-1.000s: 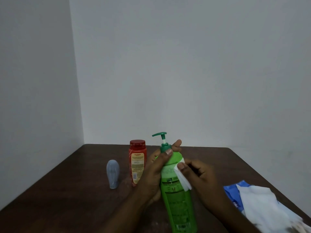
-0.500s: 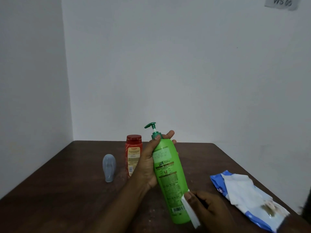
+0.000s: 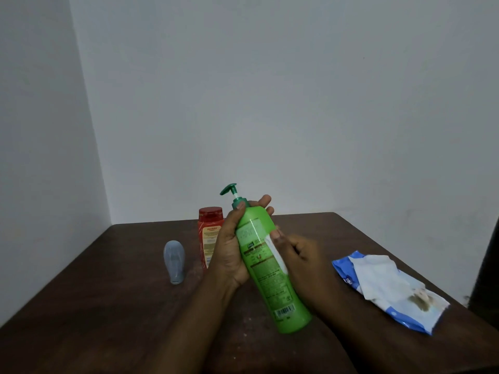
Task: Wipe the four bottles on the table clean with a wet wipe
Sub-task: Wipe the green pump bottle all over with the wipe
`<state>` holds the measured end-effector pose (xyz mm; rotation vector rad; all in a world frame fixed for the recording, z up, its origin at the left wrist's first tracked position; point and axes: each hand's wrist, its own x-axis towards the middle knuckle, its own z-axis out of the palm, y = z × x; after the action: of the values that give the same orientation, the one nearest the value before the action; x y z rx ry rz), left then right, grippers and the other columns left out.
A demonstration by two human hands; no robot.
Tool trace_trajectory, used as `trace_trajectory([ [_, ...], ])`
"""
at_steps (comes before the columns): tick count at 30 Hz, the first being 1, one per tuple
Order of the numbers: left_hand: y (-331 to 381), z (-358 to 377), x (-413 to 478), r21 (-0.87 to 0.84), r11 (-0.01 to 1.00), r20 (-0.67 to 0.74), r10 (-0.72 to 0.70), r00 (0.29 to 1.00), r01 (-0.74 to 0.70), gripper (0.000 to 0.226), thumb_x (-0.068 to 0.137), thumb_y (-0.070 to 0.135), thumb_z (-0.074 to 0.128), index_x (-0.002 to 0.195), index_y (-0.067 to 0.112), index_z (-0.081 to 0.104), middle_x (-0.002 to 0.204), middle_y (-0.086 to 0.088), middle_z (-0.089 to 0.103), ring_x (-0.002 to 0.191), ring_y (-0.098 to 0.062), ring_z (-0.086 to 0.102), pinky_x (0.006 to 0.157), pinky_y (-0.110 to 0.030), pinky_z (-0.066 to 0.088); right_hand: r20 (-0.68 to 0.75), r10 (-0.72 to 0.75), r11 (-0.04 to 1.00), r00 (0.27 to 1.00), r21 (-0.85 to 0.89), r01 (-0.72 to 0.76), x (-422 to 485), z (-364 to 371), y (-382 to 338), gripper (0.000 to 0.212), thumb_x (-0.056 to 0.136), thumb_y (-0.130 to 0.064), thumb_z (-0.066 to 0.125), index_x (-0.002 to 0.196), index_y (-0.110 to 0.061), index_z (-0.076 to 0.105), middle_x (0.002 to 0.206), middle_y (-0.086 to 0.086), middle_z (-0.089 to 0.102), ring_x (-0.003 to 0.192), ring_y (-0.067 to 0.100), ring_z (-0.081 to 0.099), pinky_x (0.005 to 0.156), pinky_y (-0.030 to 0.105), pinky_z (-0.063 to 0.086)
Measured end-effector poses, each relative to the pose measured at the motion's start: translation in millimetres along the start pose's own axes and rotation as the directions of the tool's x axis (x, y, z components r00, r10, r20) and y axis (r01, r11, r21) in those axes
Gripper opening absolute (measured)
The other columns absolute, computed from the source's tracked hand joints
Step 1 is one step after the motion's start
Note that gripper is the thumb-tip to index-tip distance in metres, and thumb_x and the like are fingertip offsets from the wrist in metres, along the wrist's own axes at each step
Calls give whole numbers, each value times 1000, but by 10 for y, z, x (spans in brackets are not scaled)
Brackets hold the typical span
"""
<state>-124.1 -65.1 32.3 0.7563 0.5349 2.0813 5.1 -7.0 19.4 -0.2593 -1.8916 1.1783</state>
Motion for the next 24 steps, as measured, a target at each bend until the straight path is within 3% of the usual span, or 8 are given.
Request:
trace_trajectory([
  [4, 45, -70, 54, -39, 998, -14, 39, 999, -40, 22, 93, 34, 62, 98, 15, 68, 124, -14, 74, 123, -27, 65, 121, -61, 30, 56, 116, 992, 992, -57, -113, -272, -139, 150, 74, 93, -68, 49, 67, 1, 51, 56, 5, 47, 54, 16, 47, 55, 31, 37],
  [6, 45, -57, 56, -36, 998, -16, 60, 998, -60, 21, 92, 34, 62, 97, 15, 69, 118, -13, 75, 118, -27, 68, 121, -60, 32, 61, 192, 981, 979, -32, -191, -398, -201, 189, 74, 91, -71, 48, 71, -2, 61, 60, 8, 58, 58, 17, 56, 60, 34, 43],
  [8, 32, -32, 53, -21, 997, -33, 70, 997, -71, 20, 94, 33, 61, 96, 15, 70, 114, -12, 76, 113, -26, 69, 115, -57, 37, 10, 283, 955, 959, 93, -283, -503, -206, 178, 56, 99, -56, 53, 82, -8, 77, 75, 7, 76, 72, 22, 73, 70, 37, 54],
  [11, 8, -8, 52, 11, 996, -63, 92, 994, -91, 20, 95, 32, 61, 95, 15, 70, 113, -11, 76, 109, -24, 69, 98, -47, 51, -122, 402, 882, 908, 319, -347, -611, -121, 194, 34, 99, -32, 58, 85, -13, 82, 83, 6, 80, 76, 15, 77, 69, 27, 58],
  [15, 8, -2, 43, 40, 994, -78, 109, 991, -106, 19, 94, 33, 63, 93, 15, 71, 113, -11, 75, 99, -20, 70, 85, -40, 56, -220, 529, 715, 820, 637, -290, -675, 60, 319, 26, 100, -17, 56, 91, -7, 79, 93, 17, 79, 82, 25, 77, 83, 46, 60],
  [18, 6, 9, 37, 45, 993, -77, 111, 991, -108, 20, 96, 32, 61, 89, 16, 71, 109, -9, 76, 90, -18, 70, 77, -38, 58, -272, 554, 667, 787, 710, -224, -722, 113, 403, 26, 102, -15, 53, 93, -7, 77, 91, 15, 79, 80, 24, 77, 74, 41, 63],
  [22, 14, 2, 39, 36, 993, -89, 115, 989, -112, 19, 97, 31, 61, 90, 16, 70, 108, -8, 76, 92, -18, 69, 83, -40, 54, -405, 490, 794, 772, 573, -203, -831, 135, 411, 35, 101, -12, 56, 78, -18, 82, 84, 8, 80, 74, 18, 74, 75, 42, 59],
  [24, 19, -6, 42, 37, 993, -92, 115, 989, -112, 17, 94, 32, 64, 90, 17, 69, 108, -8, 76, 92, -18, 68, 84, -40, 53, -466, 374, 889, 802, 427, -167, -885, 108, 390, 29, 97, -4, 62, 86, -24, 81, 93, -3, 80, 78, 5, 74, 76, 29, 59],
])
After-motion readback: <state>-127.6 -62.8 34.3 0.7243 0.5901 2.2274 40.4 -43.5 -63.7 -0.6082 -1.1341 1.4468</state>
